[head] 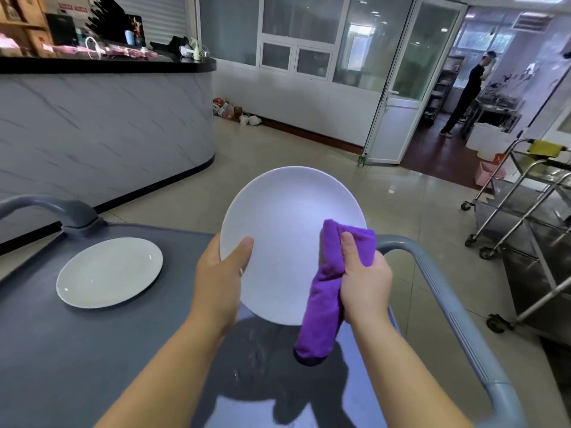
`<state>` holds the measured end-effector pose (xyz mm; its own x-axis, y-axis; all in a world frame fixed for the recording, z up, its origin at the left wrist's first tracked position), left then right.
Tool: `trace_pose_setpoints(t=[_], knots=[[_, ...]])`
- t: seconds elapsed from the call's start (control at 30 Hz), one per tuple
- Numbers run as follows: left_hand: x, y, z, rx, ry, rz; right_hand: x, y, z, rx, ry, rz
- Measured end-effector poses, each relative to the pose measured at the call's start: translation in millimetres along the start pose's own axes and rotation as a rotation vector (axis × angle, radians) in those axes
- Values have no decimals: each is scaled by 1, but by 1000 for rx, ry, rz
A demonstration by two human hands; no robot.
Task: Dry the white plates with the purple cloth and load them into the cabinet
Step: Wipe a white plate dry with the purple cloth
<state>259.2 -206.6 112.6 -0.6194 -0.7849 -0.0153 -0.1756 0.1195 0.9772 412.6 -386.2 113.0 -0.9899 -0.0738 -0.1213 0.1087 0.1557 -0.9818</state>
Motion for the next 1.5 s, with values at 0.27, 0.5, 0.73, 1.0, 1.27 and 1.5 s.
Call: trace_pose_setpoints(t=[0.27,0.5,0.73,1.0,1.27,1.5], knots=[[-17,40,5,-317,20,-209,-14,-77,-21,325,-310,311],[5,11,-5,34,203,-115,4,-15,8,-40,56,60],[-8,12,-13,-59,-172,-62,-25,-44,5,154,-143,154],[-14,46,-14,-290,34,-316,-25,-61,3,199,-121,252],[1,1,-17,30,120,-27,-4,3,13,-25,59,-26],[-17,37,-16,-358,-108,-174,-30,-70,-1,253,-246,244]])
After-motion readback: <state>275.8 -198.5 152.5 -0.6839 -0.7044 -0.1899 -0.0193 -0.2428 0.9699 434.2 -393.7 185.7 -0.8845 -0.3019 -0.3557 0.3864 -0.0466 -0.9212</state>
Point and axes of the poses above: each hand's wrist, its own x-axis away from the middle knuckle, its own z-axis out of the back of the hand, y = z × x, the point moved 8 cm from there along -x, towards the middle knuckle, and after that the axes turned 10 degrees about -x, right-handed, at the moved point
